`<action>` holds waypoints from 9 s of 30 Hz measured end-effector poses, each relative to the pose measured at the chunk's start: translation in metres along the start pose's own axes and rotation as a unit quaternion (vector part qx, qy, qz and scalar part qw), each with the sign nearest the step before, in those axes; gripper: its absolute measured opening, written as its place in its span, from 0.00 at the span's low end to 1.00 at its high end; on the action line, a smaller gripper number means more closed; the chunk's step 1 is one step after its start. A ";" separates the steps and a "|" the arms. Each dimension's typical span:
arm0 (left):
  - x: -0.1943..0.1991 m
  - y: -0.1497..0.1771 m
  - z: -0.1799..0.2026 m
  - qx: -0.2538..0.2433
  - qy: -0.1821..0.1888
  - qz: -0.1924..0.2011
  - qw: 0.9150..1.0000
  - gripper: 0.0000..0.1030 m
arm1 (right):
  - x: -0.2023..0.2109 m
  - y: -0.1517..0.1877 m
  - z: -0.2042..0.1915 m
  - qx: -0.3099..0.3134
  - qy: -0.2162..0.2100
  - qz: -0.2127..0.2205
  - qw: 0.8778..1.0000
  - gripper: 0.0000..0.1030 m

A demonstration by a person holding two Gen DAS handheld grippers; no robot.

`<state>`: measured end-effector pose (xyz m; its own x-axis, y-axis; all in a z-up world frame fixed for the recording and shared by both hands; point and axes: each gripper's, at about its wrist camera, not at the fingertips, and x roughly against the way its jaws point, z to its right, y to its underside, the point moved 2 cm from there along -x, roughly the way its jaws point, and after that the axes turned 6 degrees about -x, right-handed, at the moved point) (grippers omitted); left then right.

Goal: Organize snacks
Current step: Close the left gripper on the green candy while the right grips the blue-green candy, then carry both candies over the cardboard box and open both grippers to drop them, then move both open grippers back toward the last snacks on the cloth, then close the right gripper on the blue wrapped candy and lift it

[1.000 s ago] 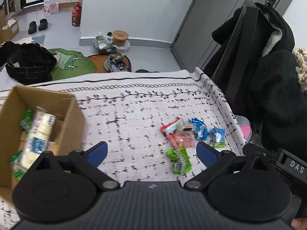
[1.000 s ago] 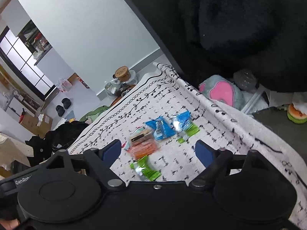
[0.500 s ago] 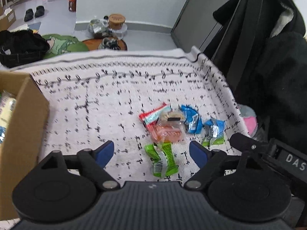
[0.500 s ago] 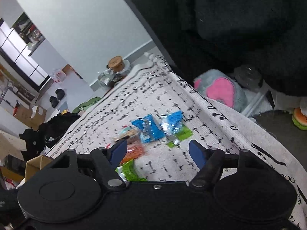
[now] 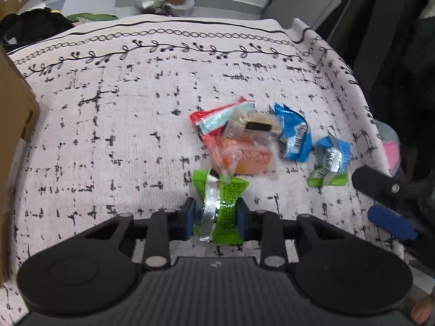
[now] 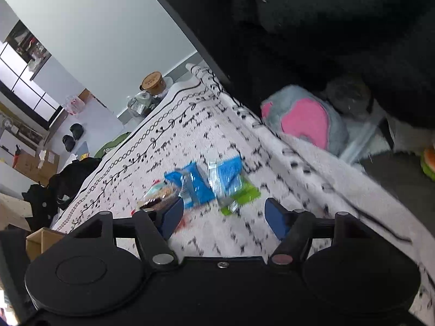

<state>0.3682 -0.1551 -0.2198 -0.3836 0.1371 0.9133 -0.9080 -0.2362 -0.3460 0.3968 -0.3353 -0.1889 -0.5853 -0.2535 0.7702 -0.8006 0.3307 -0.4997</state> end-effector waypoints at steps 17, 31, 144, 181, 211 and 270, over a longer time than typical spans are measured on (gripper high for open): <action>-0.002 -0.014 0.000 0.008 -0.008 -0.002 1.000 0.27 | -0.037 -0.009 -0.019 0.067 0.032 0.016 0.997 0.63; 0.021 -0.016 -0.027 0.027 -0.033 0.019 0.999 0.26 | -0.029 0.005 -0.025 0.085 0.017 -0.010 0.996 0.33; 0.223 -0.029 -0.271 0.025 0.002 0.103 0.994 0.84 | 0.060 0.141 -0.259 0.083 -0.032 0.004 0.996 0.52; 0.218 -0.022 -0.161 -0.045 0.042 0.122 0.991 1.00 | 0.117 0.081 -0.122 0.078 0.014 0.090 0.993 1.00; 0.107 -0.048 -0.055 -0.057 0.050 0.075 0.994 0.97 | 0.046 0.027 -0.044 0.029 -0.004 0.041 0.999 0.61; 0.014 -0.041 -0.042 -0.070 -0.033 -0.018 0.997 0.47 | -0.037 0.006 -0.032 0.051 0.009 -0.043 0.998 0.22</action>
<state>0.3930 -0.1027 -0.2014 -0.3428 0.0793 0.9361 -0.9374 -0.0950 -0.3352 0.4179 -0.2952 -0.2083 -0.5117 -0.2610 0.8186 -0.8576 0.2129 -0.4682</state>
